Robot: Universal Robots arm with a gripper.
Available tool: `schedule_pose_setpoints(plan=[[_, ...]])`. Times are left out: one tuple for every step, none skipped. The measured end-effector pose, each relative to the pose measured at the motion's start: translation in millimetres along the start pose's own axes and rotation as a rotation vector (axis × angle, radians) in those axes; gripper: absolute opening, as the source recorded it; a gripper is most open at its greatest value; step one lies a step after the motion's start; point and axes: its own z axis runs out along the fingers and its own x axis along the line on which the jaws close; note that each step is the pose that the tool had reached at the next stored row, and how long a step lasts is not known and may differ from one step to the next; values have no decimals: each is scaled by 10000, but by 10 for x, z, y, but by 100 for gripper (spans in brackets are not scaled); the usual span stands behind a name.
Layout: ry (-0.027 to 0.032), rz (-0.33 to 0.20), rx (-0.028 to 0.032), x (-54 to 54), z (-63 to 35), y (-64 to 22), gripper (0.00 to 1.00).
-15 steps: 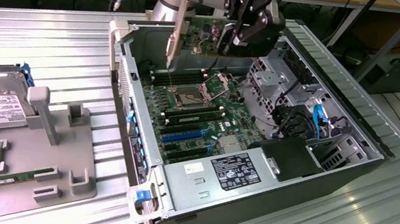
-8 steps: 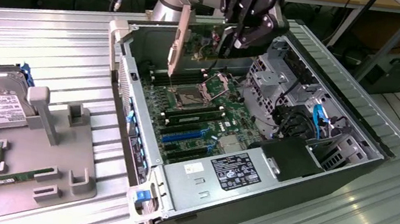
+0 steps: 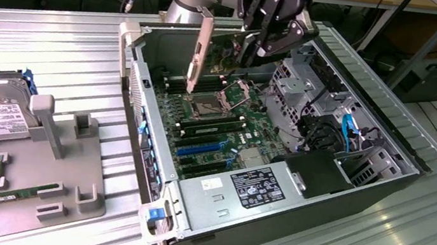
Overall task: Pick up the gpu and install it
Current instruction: 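Insert the gpu into the slot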
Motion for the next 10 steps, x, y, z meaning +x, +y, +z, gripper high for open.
schedule_pose_setpoints(plan=[[-8,181,6,1,8,0,29],[-19,398,15,1,19,-1,29],[-28,592,21,1,29,-1,29],[-34,740,26,2,36,-2,29],[-42,910,33,2,45,-2,29],[-51,1077,39,3,55,-3,29],[-56,1198,42,3,65,-5,29],[-58,1264,49,3,72,-6,29],[-58,1310,62,4,83,-7,29],[-60,1328,67,5,101,-7,29]])
